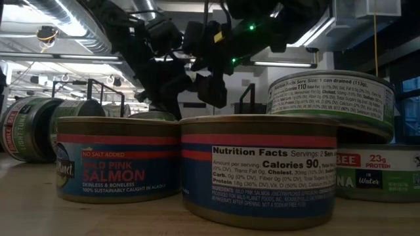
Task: Stack canned seafood by type on shelf
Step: Stack the green white tuna can on top of the other green white tuna can on the shelf
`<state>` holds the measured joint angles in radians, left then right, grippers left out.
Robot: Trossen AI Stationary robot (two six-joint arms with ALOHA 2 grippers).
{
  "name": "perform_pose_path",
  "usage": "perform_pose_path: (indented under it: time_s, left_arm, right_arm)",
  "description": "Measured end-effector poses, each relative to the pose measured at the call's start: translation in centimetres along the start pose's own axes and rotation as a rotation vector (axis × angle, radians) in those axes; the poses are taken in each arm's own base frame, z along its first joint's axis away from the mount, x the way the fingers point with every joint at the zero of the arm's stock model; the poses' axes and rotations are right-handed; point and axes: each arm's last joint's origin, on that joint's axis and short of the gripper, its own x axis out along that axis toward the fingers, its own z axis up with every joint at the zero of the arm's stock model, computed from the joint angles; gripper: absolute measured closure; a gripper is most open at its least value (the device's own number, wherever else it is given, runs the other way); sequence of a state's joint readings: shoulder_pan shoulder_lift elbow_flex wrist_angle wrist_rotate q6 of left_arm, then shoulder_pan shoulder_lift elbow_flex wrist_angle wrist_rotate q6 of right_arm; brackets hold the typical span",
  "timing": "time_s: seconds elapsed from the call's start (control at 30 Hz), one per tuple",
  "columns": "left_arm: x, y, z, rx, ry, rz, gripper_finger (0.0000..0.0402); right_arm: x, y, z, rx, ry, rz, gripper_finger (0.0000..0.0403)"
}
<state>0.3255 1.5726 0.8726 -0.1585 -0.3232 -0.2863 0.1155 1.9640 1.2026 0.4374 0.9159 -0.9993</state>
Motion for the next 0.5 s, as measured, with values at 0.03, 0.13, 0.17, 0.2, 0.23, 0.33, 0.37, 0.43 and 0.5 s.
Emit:
perform_pose_path:
  time_s: [0.03, 0.13, 0.17, 0.2, 0.23, 0.33, 0.37, 0.43, 0.5]
  left_arm:
    - [0.0, 0.0, 0.0, 0.000, 0.000, 0.000, 0.0402]
    - [-0.4, -0.1, 0.1, 0.010, -0.009, -0.008, 0.0402]
    - [-0.7, -0.3, 0.1, 0.014, -0.014, -0.014, 0.0402]
    - [-1.0, -0.4, 0.2, 0.016, -0.019, -0.019, 0.0402]
    - [-1.4, -0.5, 0.3, 0.019, -0.025, -0.027, 0.0402]
    - [-3.2, -0.8, 0.6, 0.011, -0.055, -0.057, 0.0402]
    - [-4.0, -0.9, 0.6, 0.003, -0.061, -0.069, 0.0402]
    - [-5.6, -1.0, 0.6, -0.020, -0.066, -0.091, 0.0402]
    - [-7.3, -1.1, 0.3, -0.050, -0.055, -0.125, 0.0402]
  right_arm:
    - [-0.2, 0.1, 0.1, -0.002, 0.008, -0.006, 0.0143]
    - [-0.6, 0.2, 0.3, -0.004, 0.025, -0.022, 0.0143]
    - [-0.7, 0.2, 0.4, -0.005, 0.034, -0.029, 0.0143]
    - [-0.8, 0.2, 0.4, -0.005, 0.040, -0.034, 0.0143]
    - [-0.9, 0.1, 0.4, -0.009, 0.049, -0.036, 0.0143]
    - [-1.3, -0.4, 0.3, -0.020, 0.065, -0.033, 0.0143]
    - [-1.5, -0.8, 0.2, -0.007, 0.075, -0.037, 0.0143]
    - [-1.9, -1.6, 0.1, 0.007, 0.084, -0.033, 0.0143]
    - [-2.4, -2.6, -0.1, 0.033, 0.089, -0.027, 0.0143]
